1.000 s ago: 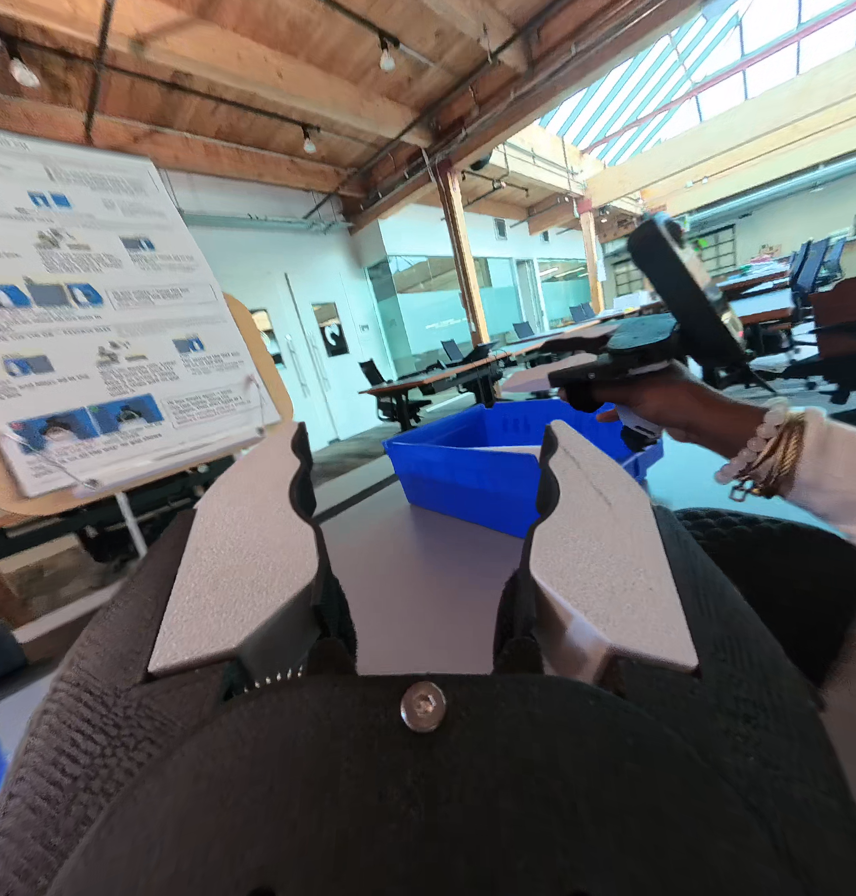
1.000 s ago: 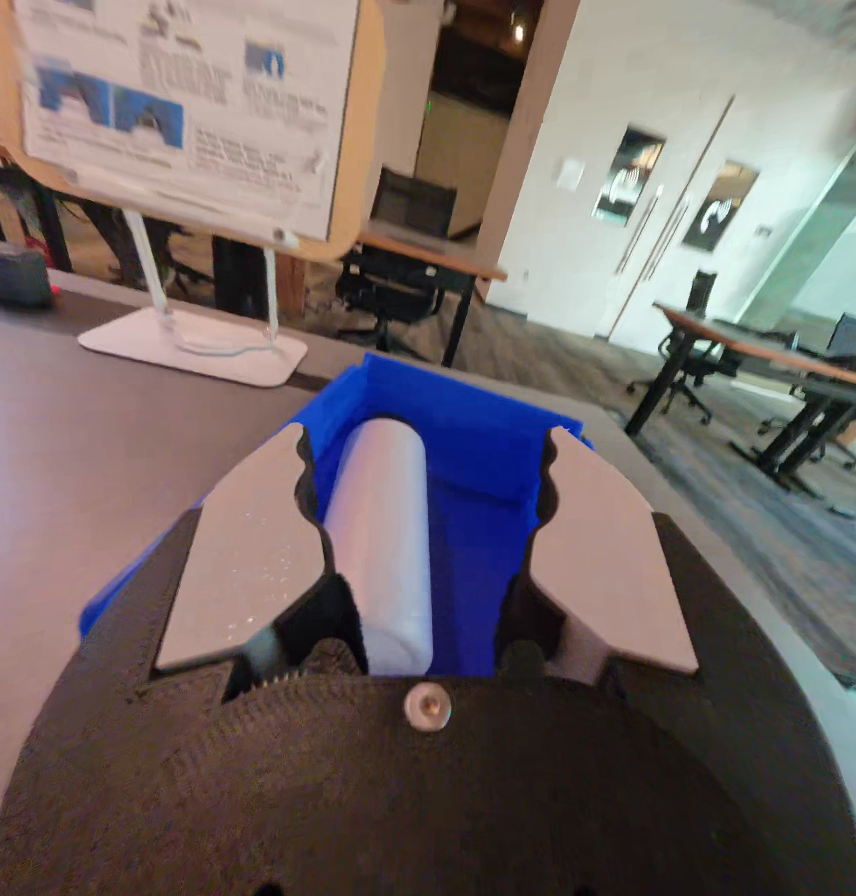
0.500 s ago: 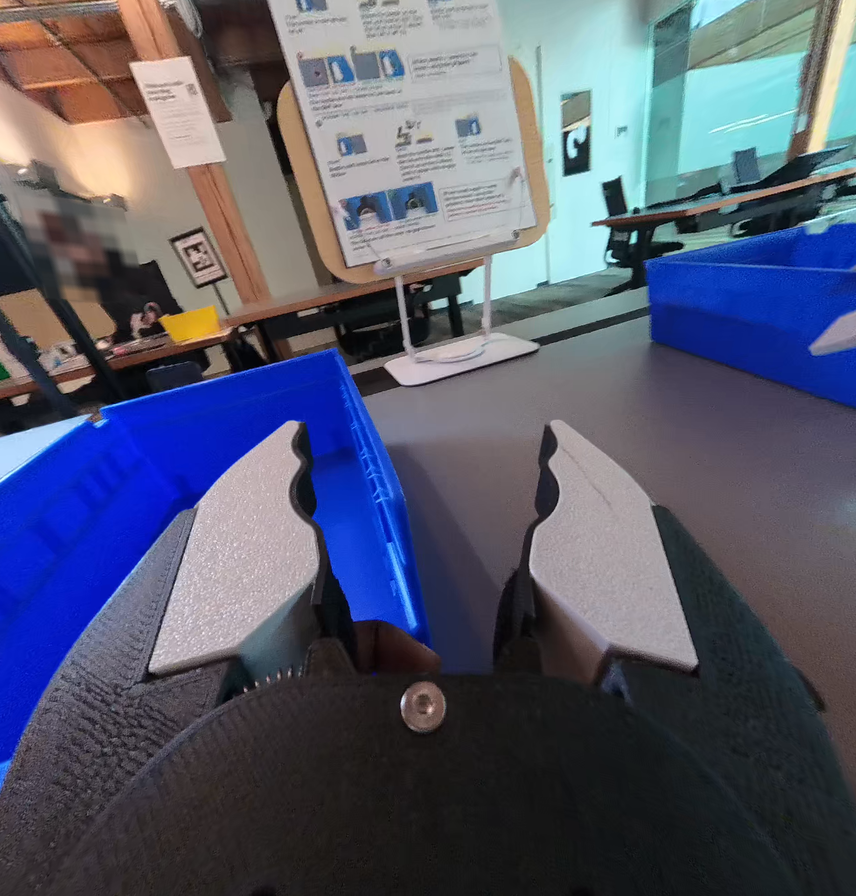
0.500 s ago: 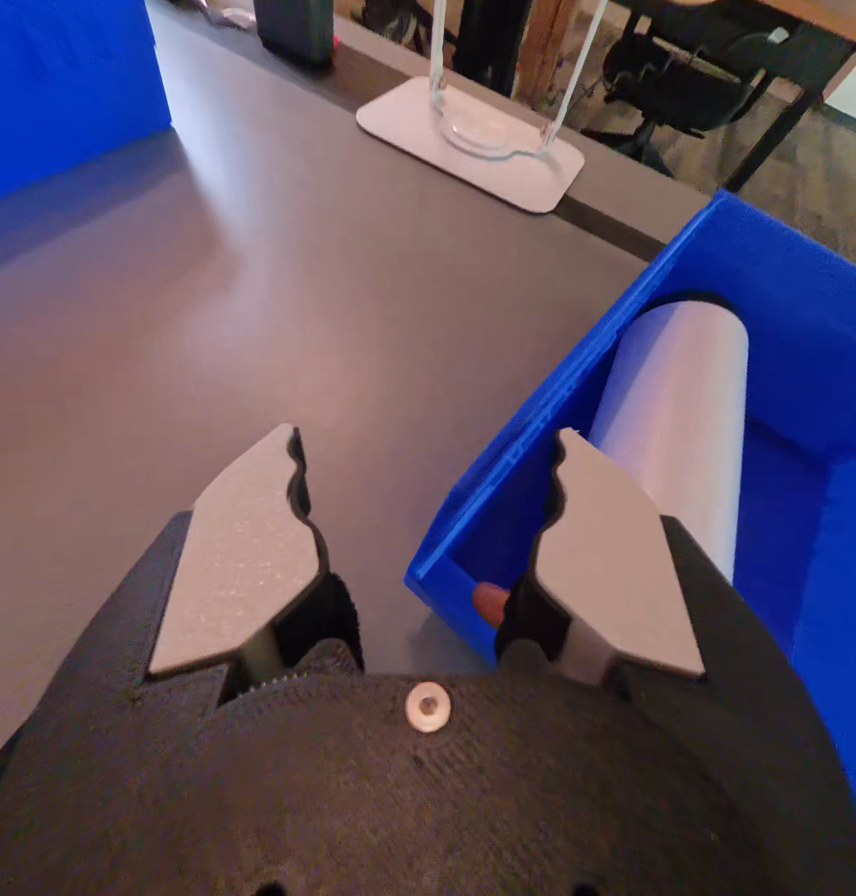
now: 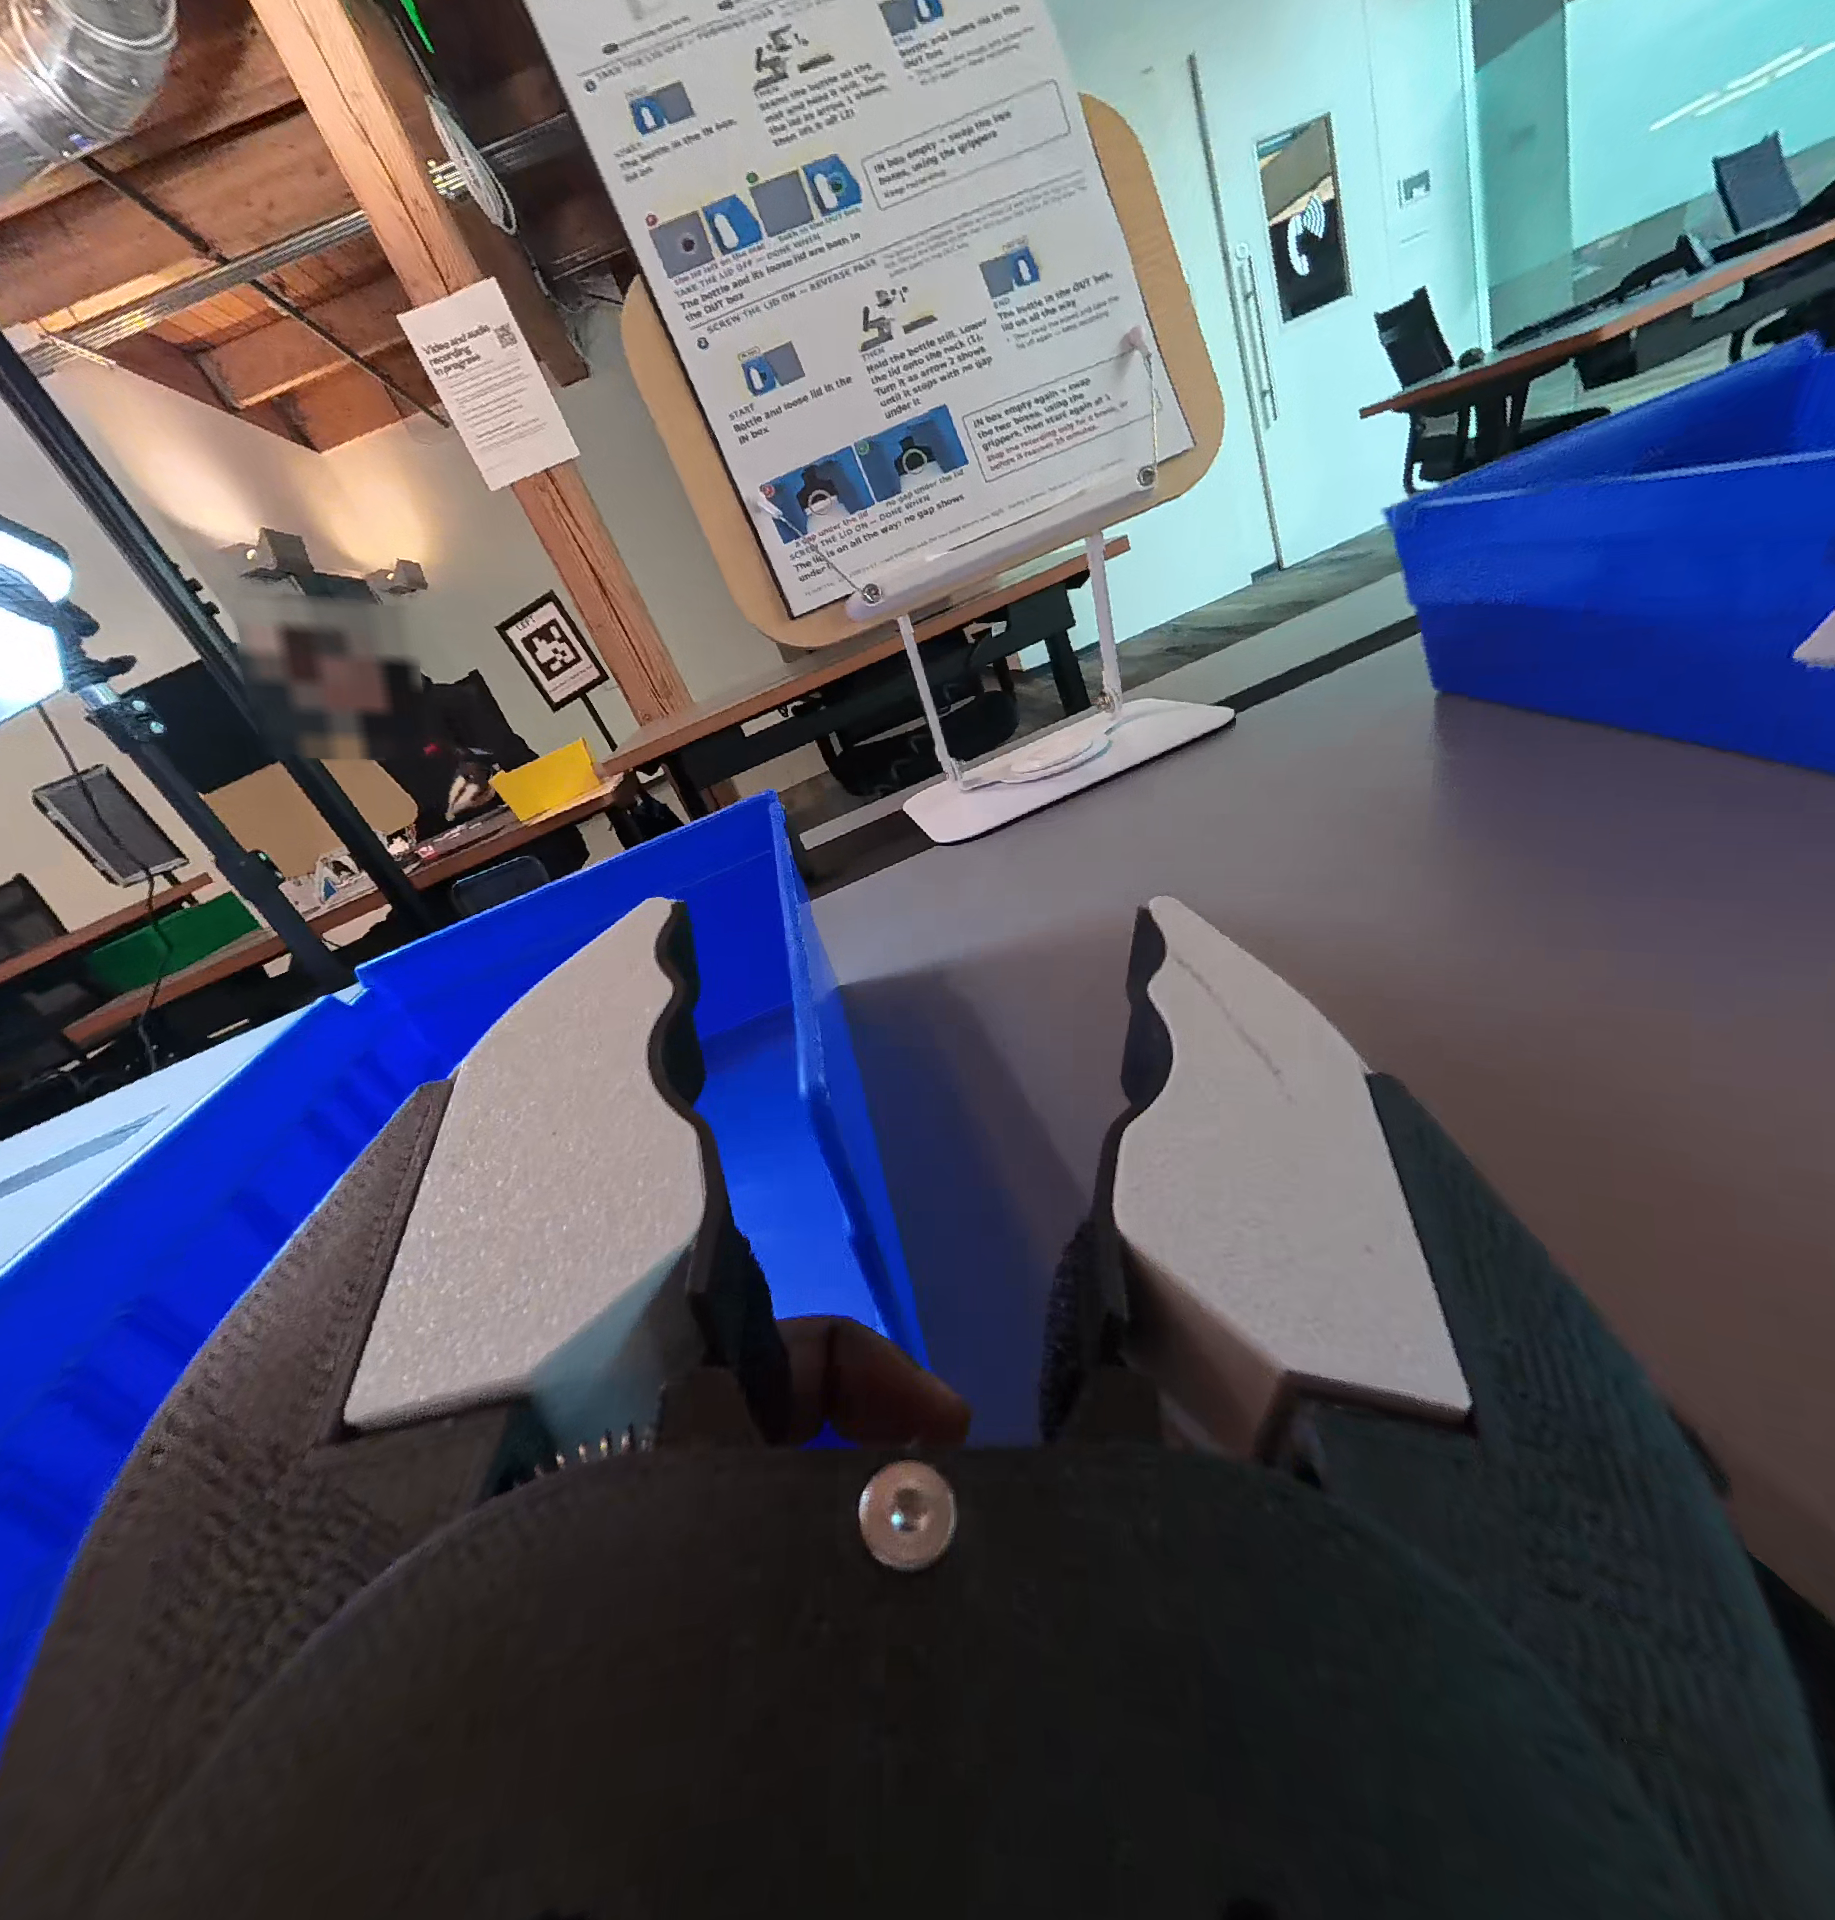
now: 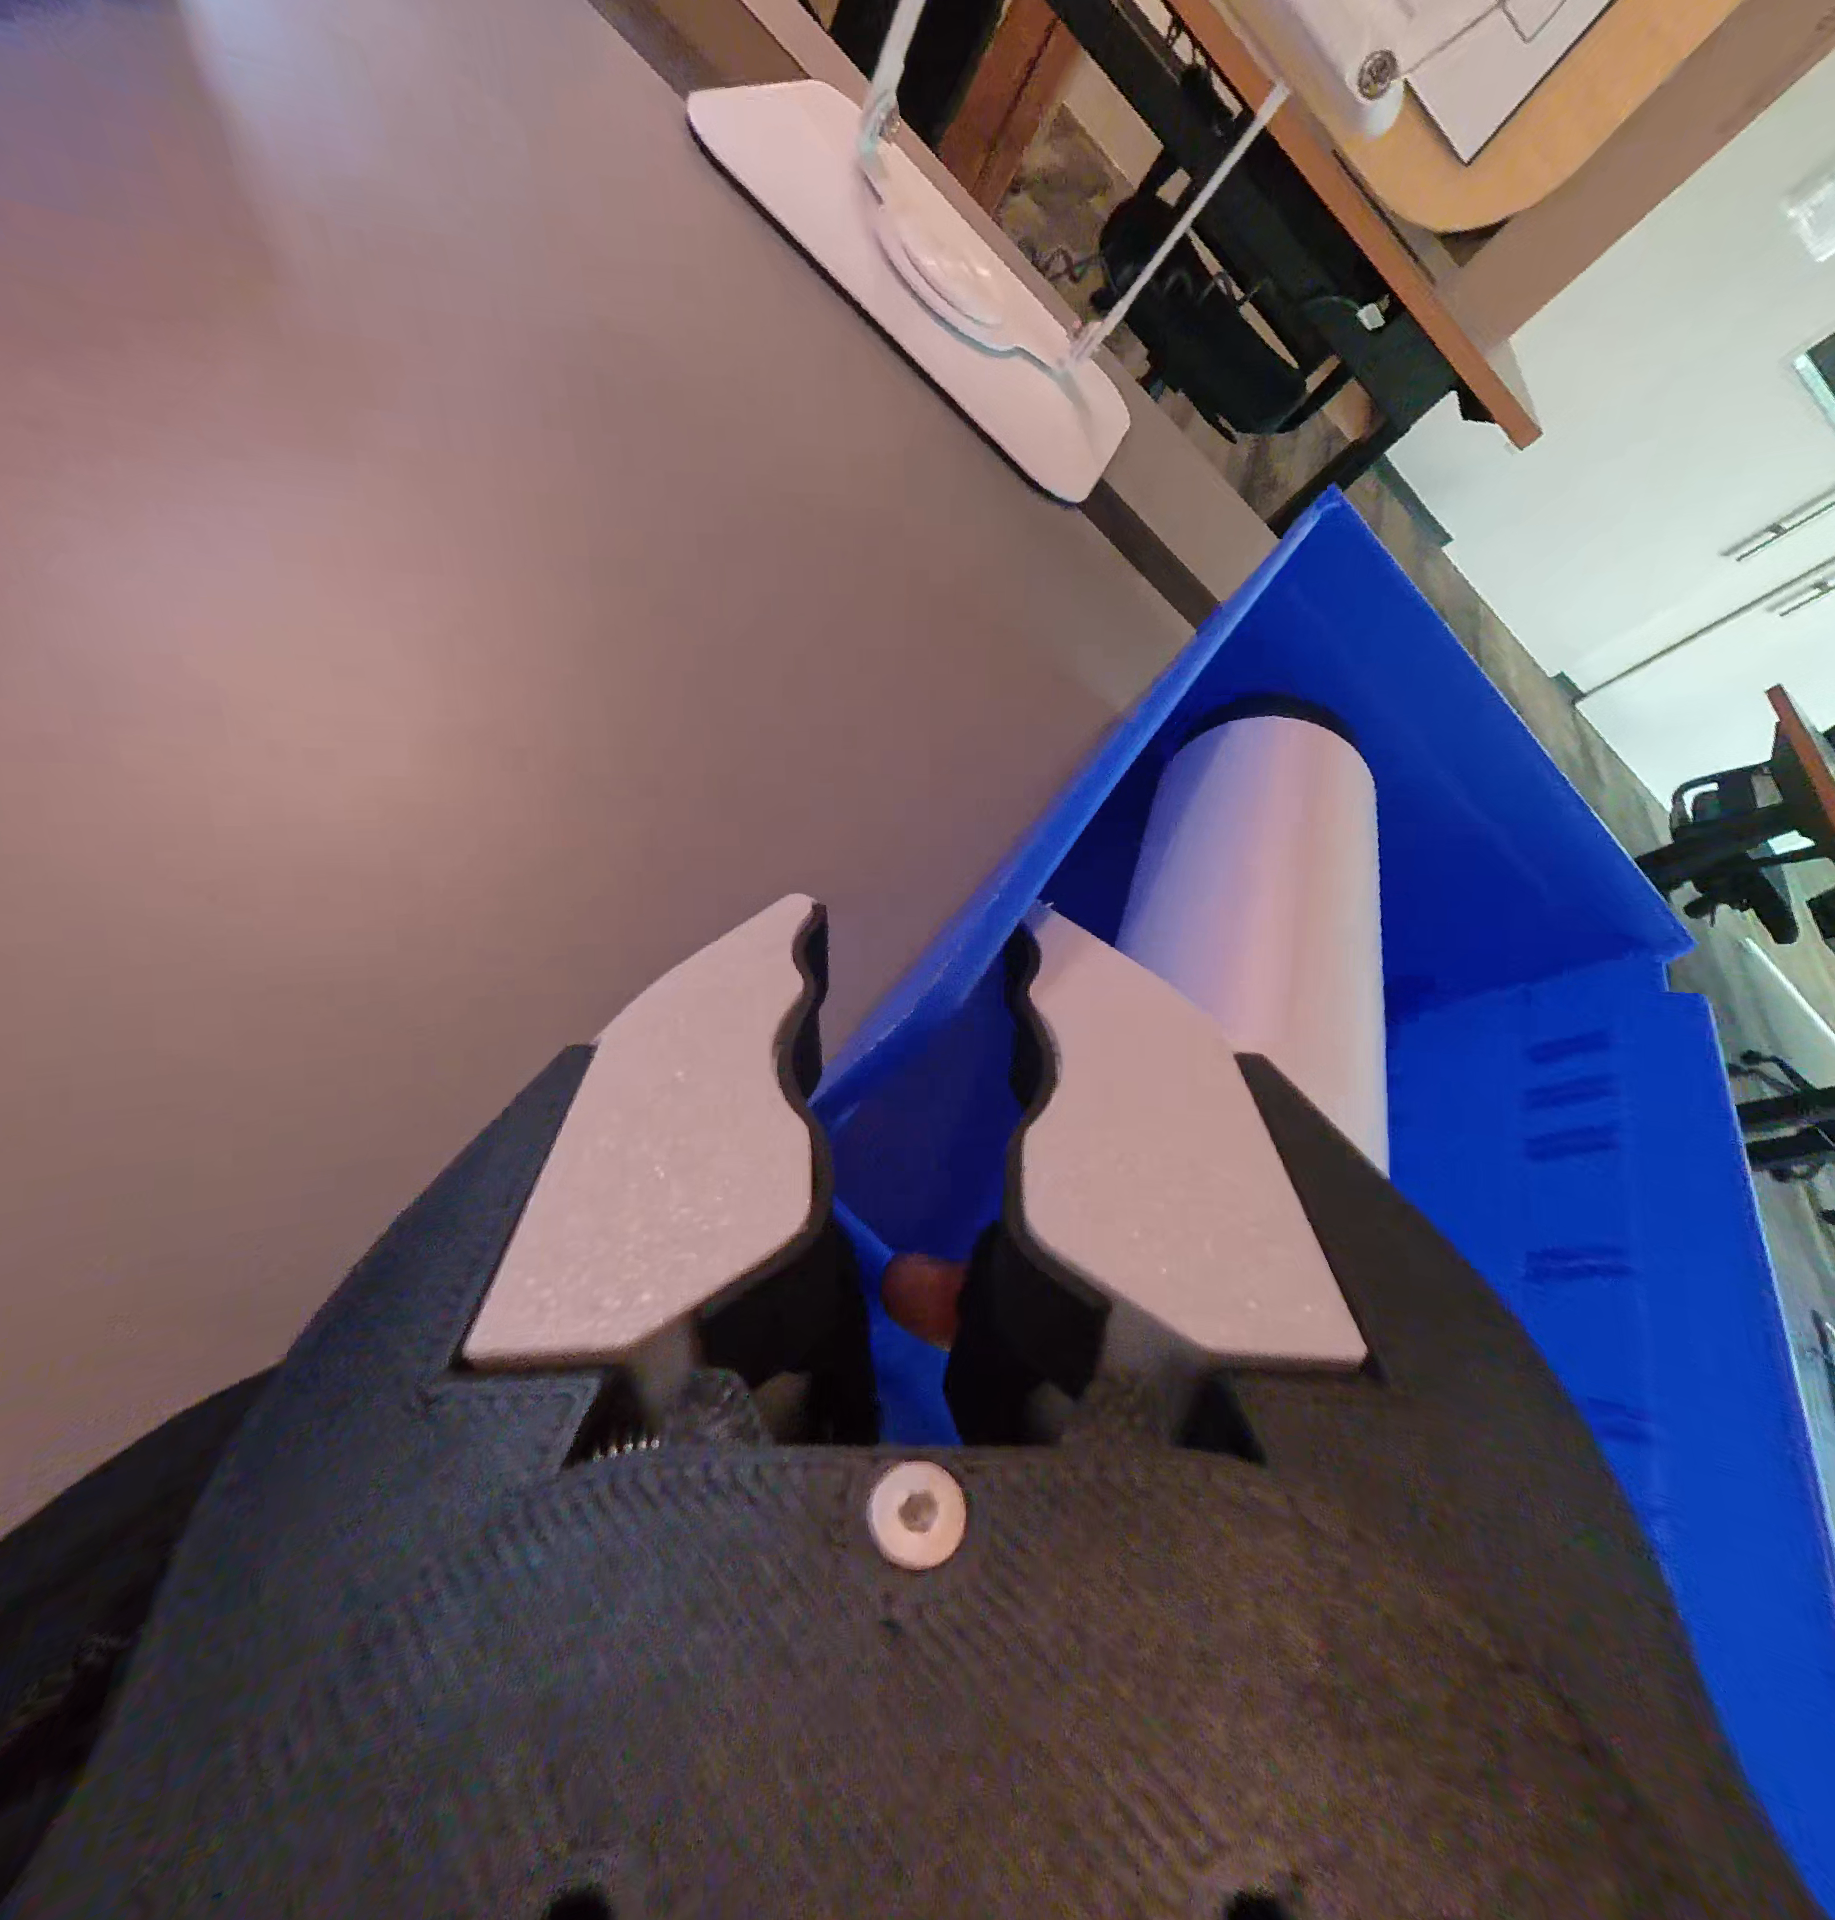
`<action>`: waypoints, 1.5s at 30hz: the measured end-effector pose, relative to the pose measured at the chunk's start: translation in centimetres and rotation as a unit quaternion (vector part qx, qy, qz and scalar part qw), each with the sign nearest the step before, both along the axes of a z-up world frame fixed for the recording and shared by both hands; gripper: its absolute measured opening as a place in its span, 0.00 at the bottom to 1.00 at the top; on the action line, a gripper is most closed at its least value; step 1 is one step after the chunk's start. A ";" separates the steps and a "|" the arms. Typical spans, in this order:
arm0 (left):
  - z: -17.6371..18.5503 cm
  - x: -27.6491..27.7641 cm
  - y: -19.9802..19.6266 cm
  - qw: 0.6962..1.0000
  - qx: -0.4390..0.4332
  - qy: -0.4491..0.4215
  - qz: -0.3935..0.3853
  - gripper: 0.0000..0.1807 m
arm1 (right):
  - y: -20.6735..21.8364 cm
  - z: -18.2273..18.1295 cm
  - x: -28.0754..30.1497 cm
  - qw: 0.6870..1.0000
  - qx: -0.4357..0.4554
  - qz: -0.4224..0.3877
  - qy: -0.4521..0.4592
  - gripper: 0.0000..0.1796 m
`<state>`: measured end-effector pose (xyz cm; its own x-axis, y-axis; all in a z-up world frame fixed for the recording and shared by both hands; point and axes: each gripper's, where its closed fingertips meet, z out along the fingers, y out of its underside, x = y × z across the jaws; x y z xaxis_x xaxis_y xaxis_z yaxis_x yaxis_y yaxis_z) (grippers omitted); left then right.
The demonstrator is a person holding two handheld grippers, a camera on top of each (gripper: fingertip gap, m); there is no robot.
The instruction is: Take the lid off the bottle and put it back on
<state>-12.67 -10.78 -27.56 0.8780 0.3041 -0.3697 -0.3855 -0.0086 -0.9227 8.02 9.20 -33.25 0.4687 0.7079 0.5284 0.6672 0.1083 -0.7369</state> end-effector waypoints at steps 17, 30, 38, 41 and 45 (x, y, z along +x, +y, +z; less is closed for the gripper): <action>0.1 -0.3 -0.1 1.000 0.007 -0.012 0.002 0.43 | -8.9 0.1 -11.3 0.991 -0.007 0.131 0.002 0.20; 0.8 -0.3 -0.7 0.999 0.034 -0.017 -0.003 0.42 | -14.4 0.3 -17.4 0.963 -0.053 0.251 0.084 0.26; 6.8 -13.1 -11.4 0.978 0.154 -0.091 0.109 0.49 | -21.0 9.9 -16.3 0.888 -0.028 0.325 0.323 0.40; 2.6 -19.4 -13.2 0.977 0.068 -0.140 0.144 0.57 | -24.3 5.7 -19.3 0.889 -0.167 0.349 0.243 0.62; -2.8 -20.2 -11.1 0.970 -0.050 -0.231 0.048 0.55 | -24.3 2.0 -21.9 0.895 -0.251 0.315 0.191 0.57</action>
<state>-32.85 -21.89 -30.40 0.9265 0.3755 0.0255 0.0771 -0.1232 -0.9894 -13.93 -15.15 -31.28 -0.0284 0.9986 -0.0440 0.2799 -0.0343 -0.9594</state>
